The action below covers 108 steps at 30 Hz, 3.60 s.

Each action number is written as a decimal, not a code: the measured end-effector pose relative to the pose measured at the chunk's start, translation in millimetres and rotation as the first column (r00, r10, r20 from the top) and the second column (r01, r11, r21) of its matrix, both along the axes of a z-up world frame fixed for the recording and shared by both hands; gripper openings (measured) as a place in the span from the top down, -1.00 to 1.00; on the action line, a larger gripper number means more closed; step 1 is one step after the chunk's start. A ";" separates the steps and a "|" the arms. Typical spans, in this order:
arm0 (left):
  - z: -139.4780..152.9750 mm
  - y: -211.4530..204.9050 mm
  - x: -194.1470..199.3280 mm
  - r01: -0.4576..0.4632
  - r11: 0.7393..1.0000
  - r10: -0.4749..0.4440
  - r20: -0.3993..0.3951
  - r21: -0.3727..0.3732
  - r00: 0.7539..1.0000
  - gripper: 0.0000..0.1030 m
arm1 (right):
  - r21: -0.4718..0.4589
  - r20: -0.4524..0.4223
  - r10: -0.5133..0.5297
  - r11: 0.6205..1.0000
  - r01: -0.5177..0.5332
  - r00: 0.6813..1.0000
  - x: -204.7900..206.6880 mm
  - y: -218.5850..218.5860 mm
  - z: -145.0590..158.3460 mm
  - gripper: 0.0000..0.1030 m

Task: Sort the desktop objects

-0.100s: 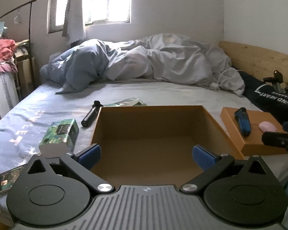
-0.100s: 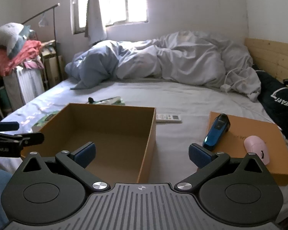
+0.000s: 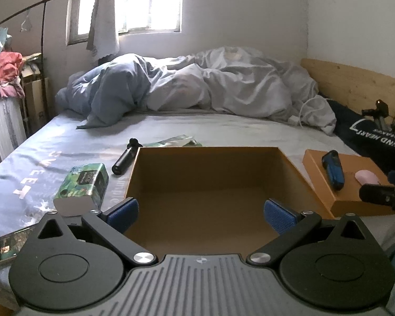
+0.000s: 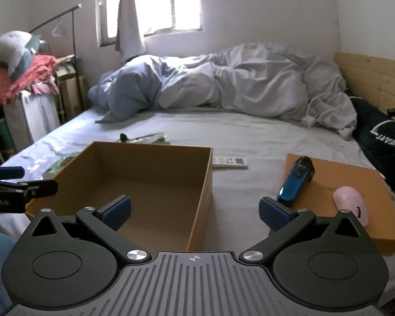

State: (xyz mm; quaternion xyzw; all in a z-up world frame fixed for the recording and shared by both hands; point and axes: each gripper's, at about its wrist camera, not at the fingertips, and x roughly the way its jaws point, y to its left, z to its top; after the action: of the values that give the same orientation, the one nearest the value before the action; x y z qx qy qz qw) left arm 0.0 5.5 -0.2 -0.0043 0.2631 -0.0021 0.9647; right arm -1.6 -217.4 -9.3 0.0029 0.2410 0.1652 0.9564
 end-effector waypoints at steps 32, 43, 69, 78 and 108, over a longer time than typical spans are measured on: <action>0.9 -0.7 -0.7 0.000 1.000 0.000 -0.004 -0.029 1.000 -1.00 | 0.053 -0.030 -0.004 0.999 0.006 1.000 6.7 -17.9 -2.1 -1.00; -0.6 -4.9 3.4 0.008 0.999 -0.008 -0.005 -0.048 1.000 -1.00 | 0.027 -0.006 -0.116 0.993 0.116 0.993 36.0 -67.1 0.3 -1.00; -13.2 -28.2 28.6 -0.017 0.999 0.016 -0.018 -0.030 1.000 -1.00 | -0.107 -0.150 -0.280 0.958 0.266 0.948 169.5 -183.5 -93.5 -0.52; -13.4 -29.3 28.2 -0.015 1.000 0.015 -0.024 -0.015 1.000 -1.00 | -0.114 -0.166 -0.299 0.952 0.283 0.940 190.7 -194.2 -100.0 -0.51; -10.3 -25.6 24.3 -0.013 1.000 0.013 -0.027 -0.004 1.000 -1.00 | -0.094 -0.197 -0.224 0.973 0.209 0.954 174.2 -186.2 -97.4 -0.21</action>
State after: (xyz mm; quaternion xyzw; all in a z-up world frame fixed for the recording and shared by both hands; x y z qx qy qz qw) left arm 24.3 -20.1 -10.5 -0.0082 0.2761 0.0037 0.9611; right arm 172.6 -403.6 -106.8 0.0120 0.3431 0.0496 0.9379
